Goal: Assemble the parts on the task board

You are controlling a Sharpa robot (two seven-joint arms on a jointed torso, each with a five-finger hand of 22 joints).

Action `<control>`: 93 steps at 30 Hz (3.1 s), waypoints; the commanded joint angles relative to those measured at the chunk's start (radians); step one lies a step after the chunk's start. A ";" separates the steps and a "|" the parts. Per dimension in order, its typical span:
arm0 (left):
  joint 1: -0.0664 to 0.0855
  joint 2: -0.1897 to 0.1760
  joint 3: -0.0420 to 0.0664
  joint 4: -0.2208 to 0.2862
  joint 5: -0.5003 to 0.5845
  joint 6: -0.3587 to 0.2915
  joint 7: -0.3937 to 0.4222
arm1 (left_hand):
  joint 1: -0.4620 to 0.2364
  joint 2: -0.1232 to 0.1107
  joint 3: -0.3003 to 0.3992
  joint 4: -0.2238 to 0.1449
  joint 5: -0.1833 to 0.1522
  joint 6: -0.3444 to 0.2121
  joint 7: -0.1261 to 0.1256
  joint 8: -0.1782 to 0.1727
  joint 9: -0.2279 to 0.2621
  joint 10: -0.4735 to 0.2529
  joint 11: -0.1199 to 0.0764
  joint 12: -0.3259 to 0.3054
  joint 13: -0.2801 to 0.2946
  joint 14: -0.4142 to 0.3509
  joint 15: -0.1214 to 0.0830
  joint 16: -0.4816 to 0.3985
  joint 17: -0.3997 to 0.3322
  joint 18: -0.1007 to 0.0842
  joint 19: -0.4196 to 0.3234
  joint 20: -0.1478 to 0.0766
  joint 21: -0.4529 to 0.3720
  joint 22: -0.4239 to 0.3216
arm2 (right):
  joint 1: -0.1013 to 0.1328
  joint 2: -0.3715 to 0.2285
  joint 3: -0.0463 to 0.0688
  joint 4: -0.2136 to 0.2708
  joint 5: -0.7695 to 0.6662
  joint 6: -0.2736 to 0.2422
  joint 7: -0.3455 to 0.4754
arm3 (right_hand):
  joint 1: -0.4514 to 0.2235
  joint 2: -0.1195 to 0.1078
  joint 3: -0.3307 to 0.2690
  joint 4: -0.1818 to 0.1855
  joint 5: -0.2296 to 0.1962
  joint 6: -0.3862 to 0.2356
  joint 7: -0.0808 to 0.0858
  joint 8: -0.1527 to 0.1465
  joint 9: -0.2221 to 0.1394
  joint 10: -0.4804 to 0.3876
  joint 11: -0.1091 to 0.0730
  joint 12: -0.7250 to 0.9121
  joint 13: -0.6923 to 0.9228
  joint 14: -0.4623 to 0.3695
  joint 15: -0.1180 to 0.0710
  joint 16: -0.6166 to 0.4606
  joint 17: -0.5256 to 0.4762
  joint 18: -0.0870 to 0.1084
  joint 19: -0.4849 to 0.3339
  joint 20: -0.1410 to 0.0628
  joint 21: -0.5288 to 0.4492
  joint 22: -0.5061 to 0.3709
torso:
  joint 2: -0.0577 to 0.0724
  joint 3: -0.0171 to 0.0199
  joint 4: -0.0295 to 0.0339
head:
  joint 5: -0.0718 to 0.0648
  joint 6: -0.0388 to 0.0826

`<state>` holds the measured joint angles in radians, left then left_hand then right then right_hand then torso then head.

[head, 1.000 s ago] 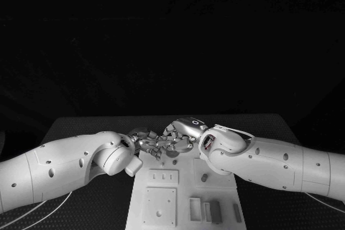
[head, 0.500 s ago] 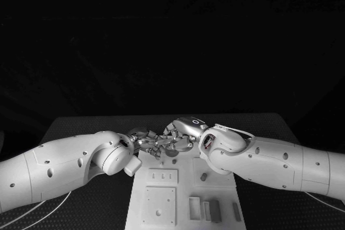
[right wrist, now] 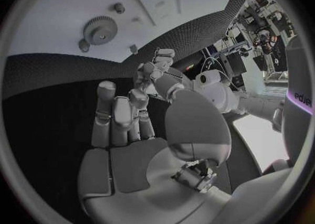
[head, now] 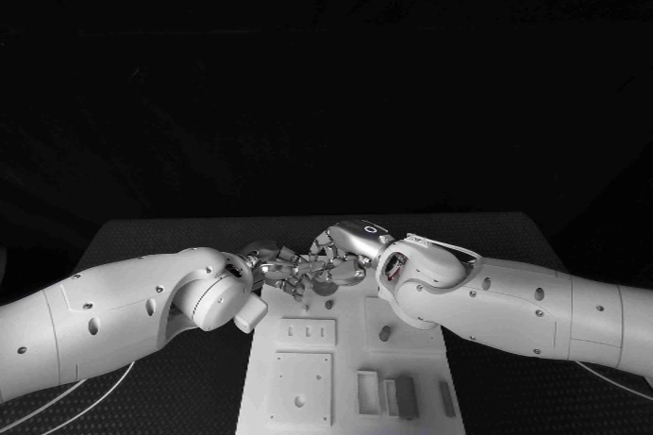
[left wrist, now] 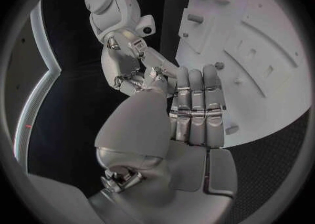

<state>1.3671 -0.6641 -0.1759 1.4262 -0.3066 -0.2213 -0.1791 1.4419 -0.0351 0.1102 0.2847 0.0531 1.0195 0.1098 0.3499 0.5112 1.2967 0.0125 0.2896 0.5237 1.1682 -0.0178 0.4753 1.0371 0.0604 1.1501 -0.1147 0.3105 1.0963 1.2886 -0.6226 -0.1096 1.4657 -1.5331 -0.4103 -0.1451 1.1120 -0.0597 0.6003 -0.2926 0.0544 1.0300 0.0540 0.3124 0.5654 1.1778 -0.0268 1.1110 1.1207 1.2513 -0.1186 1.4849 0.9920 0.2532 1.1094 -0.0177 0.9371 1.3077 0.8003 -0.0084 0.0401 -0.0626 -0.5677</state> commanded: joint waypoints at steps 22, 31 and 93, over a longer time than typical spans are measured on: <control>-0.005 0.000 0.003 -0.001 0.013 -0.003 0.021 | 0.117 0.047 0.058 -0.033 0.000 0.028 -0.018 0.001 0.022 -0.001 -0.004 0.025 0.008 0.002 -0.001 0.019 -0.009 0.007 0.000 0.000 -0.016 0.018 | -0.006 -0.006 -0.002 -0.006 -0.003 0.018 -0.025 | 0.004 0.004 0.001 0.001 0.002 0.041 0.029 0.022 0.007 0.009 0.000 -0.003 0.002 0.006 -0.003 0.005 -0.003 0.009 0.001 -0.006 0.004 0.015 | 0.000 0.0007 -0.0007 | 0.001 -0.003; -0.007 -0.008 0.003 -0.002 0.013 -0.016 0.033 | 0.118 0.056 0.062 -0.039 0.002 0.043 -0.026 0.011 0.040 0.013 -0.012 0.038 0.013 0.013 -0.007 0.034 -0.005 0.007 0.011 -0.006 -0.012 0.029 | -0.008 -0.013 -0.002 -0.006 0.005 0.024 -0.028 | 0.000 -0.008 0.000 0.004 0.003 0.041 0.027 0.019 0.005 0.006 -0.001 -0.008 0.001 -0.003 -0.003 0.000 -0.018 0.009 -0.001 -0.005 0.003 0.016 | 0.000 0.0002 -0.0001 | 0.001 -0.004; -0.007 0.006 0.002 0.008 -0.304 0.229 -0.287 | -0.711 0.154 0.583 -0.575 0.203 0.127 -0.081 0.033 0.385 0.008 -0.075 0.343 0.122 0.013 -0.071 0.370 -0.030 0.002 0.086 -0.071 0.133 0.237 | -0.016 -0.110 0.029 -0.042 0.154 -0.001 0.024 | -0.025 -0.097 0.026 0.031 0.002 -0.062 0.066 -0.054 -0.023 -0.049 0.035 -0.051 -0.017 -0.070 0.023 -0.026 -0.072 0.009 -0.022 0.014 -0.016 0.014 | 0.000 0.0012 0.0008 | -0.005 -0.044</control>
<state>1.3595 -0.6614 -0.1748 1.4300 -0.5623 0.0378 -0.4353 0.7270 0.1259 0.6335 -0.2337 0.2543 1.0313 0.0958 0.3861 0.8960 1.3112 -0.0487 0.6318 0.6465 1.1758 -0.0857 0.8445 1.0074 0.0345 1.2315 -0.1841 0.4426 1.3082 1.2727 -0.7314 -0.0812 1.4225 -1.3860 -0.4156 -0.1336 1.0797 -0.1605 0.6266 -0.2580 0.0581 0.9665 0.1129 0.2640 0.5411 1.1346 0.0092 1.0645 1.1048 1.1880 -0.0954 1.4655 0.9192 0.2481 1.0951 -0.0035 0.9270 1.3077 0.8005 -0.0071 0.0402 -0.0662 -0.6087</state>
